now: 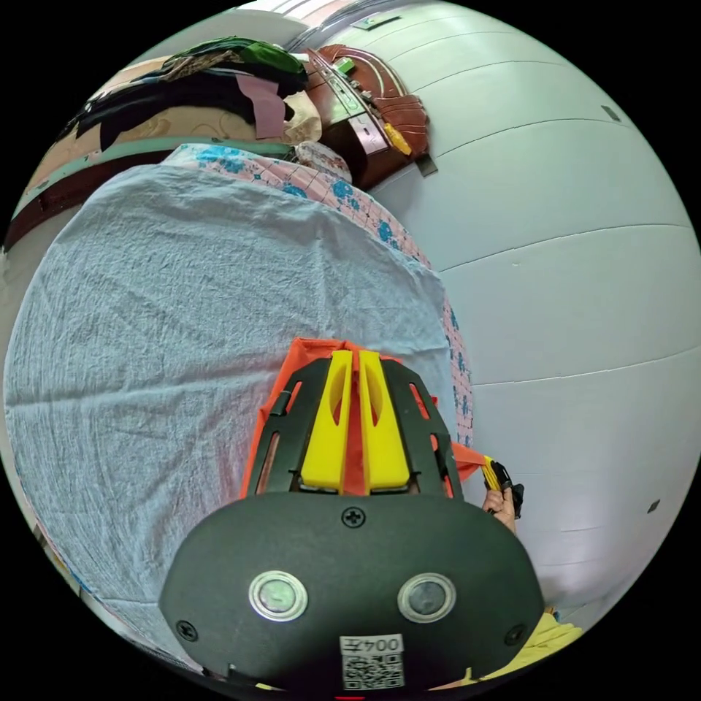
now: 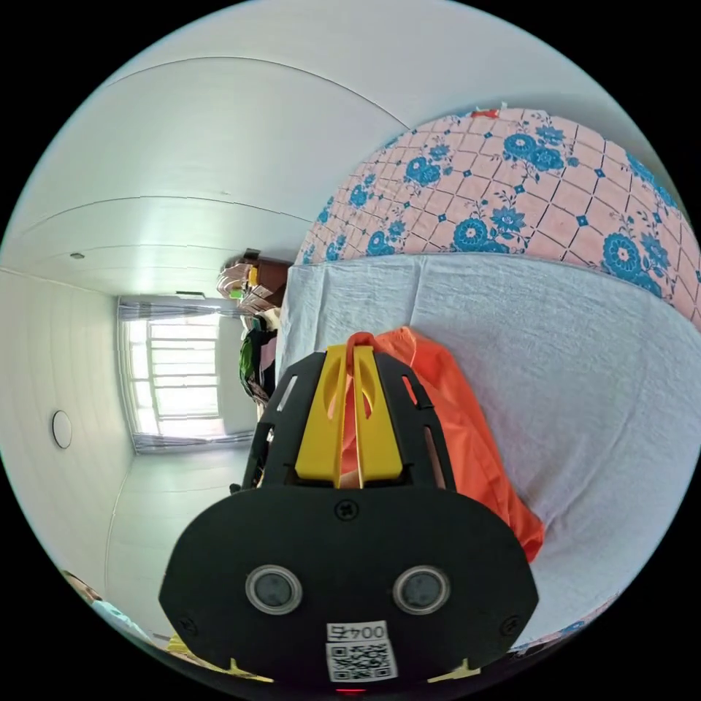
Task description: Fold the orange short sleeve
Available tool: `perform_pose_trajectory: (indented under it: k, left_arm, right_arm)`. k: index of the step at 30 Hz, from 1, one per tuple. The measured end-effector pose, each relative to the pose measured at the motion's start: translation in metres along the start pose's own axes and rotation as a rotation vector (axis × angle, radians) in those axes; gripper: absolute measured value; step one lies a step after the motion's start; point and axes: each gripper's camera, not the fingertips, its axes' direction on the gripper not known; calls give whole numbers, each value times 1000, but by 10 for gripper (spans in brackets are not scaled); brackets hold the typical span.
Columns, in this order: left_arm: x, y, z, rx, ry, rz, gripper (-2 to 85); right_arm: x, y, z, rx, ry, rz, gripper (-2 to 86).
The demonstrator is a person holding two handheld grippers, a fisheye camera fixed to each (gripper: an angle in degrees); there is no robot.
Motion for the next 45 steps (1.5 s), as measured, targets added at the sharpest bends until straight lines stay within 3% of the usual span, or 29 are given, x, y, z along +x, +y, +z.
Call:
perform_pose_trajectory:
  k: [12,16,19,24,26,32,39,45]
  left_arm:
    - [-44,-7,33,123,70,-227,16]
    - [-53,9,10,176,58,-191,15]
    - [-49,33,-10,173,0,-51,12]
    - [-26,117,-39,107,-149,365,9]
    - [-17,178,-40,52,-260,563,8]
    - [-10,290,2,-79,-449,868,10]
    - [-9,311,38,-79,-434,800,28]
    - [-10,327,56,-67,-468,770,66]
  right_arm:
    - [59,-28,50,53,-179,197,94]
    - [58,-19,37,120,-194,166,97]
    - [49,-3,21,111,-158,68,80]
    - [-4,89,-3,6,90,-405,66]
    - [-17,174,0,-65,287,-621,63]
    - [4,367,37,-134,663,-860,58]
    - [19,445,87,-202,799,-873,69]
    - [7,427,84,-38,796,-802,83]
